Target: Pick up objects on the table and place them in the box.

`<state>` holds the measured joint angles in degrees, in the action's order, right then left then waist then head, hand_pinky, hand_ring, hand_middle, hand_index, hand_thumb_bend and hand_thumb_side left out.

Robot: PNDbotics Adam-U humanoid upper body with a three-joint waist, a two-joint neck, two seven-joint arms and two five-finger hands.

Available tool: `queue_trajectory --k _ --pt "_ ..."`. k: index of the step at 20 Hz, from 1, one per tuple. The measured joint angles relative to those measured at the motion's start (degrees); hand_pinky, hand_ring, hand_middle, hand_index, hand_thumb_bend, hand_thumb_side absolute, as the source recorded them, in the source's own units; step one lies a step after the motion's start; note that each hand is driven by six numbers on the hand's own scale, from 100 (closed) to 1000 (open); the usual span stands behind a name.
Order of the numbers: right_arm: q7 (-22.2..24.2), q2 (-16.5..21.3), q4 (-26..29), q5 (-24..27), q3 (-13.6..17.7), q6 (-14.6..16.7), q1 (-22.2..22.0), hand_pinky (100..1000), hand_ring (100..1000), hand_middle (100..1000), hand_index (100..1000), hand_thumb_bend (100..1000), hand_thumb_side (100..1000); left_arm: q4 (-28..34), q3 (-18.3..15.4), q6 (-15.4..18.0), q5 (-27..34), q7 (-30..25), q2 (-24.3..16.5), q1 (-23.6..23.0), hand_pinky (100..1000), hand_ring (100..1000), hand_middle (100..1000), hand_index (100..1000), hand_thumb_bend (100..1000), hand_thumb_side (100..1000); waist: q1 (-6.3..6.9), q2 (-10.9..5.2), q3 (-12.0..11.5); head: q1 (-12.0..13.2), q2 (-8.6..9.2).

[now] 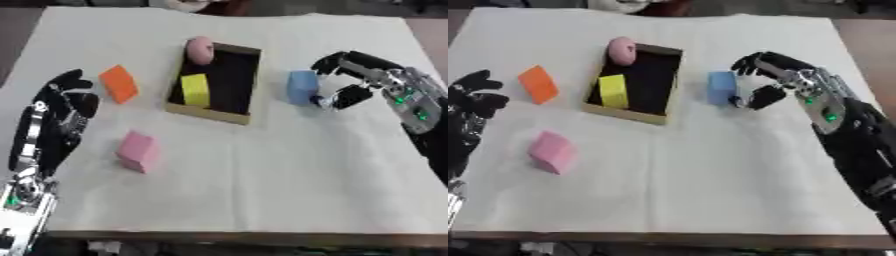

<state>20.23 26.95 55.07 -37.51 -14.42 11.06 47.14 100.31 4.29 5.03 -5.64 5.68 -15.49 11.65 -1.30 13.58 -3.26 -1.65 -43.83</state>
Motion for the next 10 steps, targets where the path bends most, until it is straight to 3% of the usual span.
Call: queue_trajectory --k 10 --pt "-1.85 -3.62 -5.60 -3.06 1.35 0.83 2.46 806 819 747 860 348 300 0.00 0.01 0.04 0.00 -0.10 0.43 0.04 710 643 683 855 618 692 0.00 0.00 -0.29 -0.48 0.00"
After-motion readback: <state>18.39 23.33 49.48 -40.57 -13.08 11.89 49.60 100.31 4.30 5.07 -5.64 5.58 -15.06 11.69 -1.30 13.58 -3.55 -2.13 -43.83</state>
